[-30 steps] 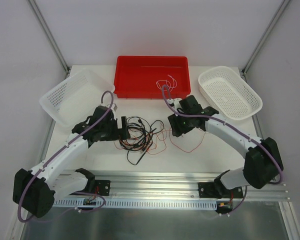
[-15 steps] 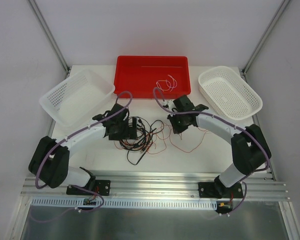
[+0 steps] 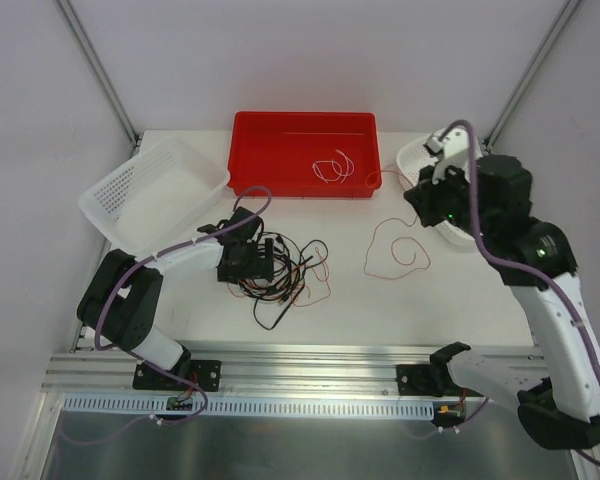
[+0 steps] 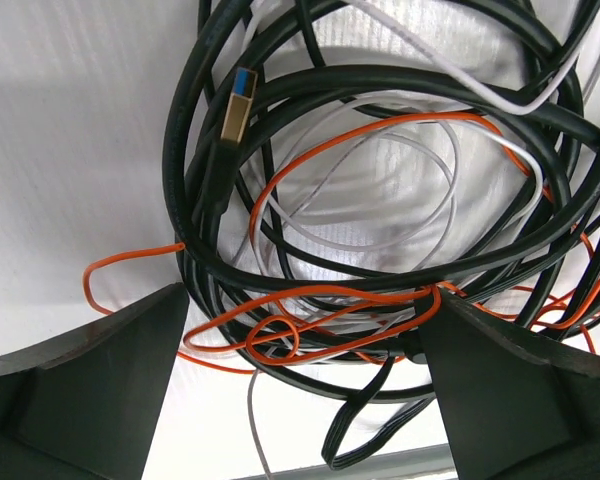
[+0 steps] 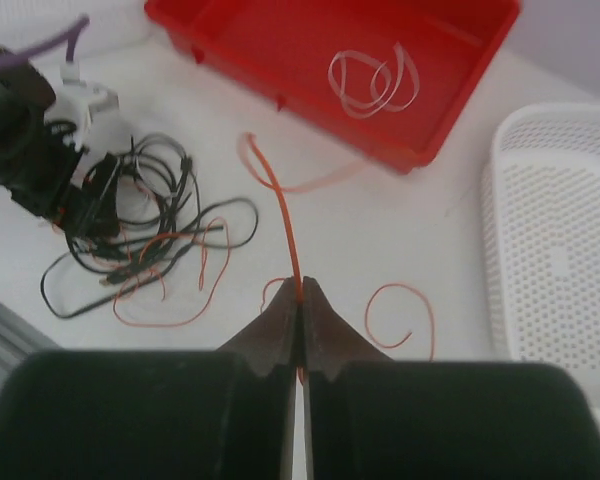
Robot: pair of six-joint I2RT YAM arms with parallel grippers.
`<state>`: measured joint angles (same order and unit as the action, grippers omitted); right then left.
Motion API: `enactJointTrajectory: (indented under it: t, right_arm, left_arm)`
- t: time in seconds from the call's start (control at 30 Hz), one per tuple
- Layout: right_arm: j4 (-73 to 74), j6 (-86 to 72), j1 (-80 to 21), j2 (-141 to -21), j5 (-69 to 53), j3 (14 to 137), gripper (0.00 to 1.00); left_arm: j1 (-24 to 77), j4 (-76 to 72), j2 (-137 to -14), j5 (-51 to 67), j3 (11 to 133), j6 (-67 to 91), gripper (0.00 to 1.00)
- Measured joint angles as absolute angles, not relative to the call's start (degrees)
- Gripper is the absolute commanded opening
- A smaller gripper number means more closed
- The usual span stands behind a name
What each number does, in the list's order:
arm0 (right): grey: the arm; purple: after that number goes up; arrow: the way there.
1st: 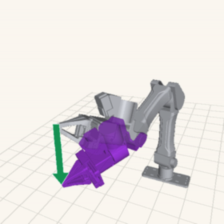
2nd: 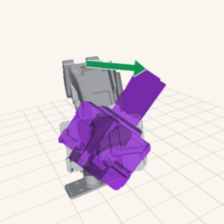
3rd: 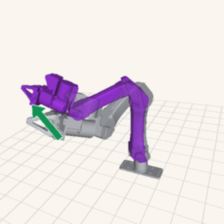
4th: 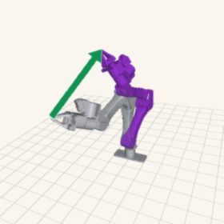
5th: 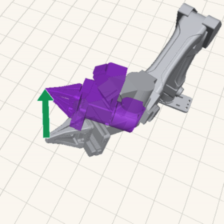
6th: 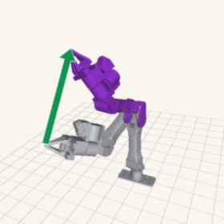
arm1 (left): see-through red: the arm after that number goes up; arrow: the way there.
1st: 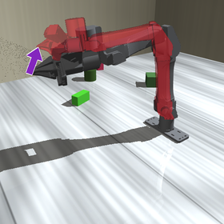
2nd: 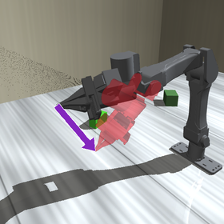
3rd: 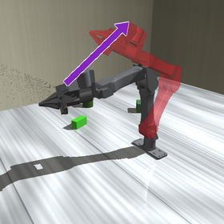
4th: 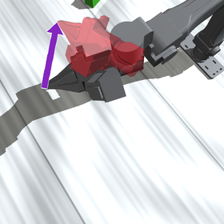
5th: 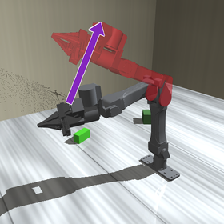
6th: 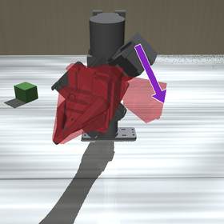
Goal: Untangle the cables
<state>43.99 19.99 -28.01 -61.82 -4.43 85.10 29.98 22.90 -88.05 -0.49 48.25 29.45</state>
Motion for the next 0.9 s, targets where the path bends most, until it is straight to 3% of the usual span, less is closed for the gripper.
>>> enactJointTrajectory:
  t: [0.17,0.3,0.67,0.87,0.9]
  right_arm:
    - [43.75,18.94,-26.22,-52.69,-0.62,89.36,0.01]
    - [41.91,17.26,-26.11,-48.82,2.94,86.04,0.01]
    - [36.73,5.61,-21.47,-55.16,10.00,53.78,0.01]
    - [34.50,-0.69,-14.33,-62.54,10.00,46.83,0.15]
    - [33.76,-1.69,-13.34,-64.05,9.89,46.09,0.23]
  left_arm:
    - [28.75,22.70,-88.05,-0.47,48.25,29.56,0.99]
    - [28.49,22.55,-87.35,-0.38,47.90,29.58,0.99]
    - [28.38,24.77,-72.66,-0.43,47.72,27.31,0.99]
    - [28.12,26.52,-64.64,-0.45,51.13,20.95,0.99]
    - [28.03,26.48,-63.29,-0.60,51.42,19.59,0.99]
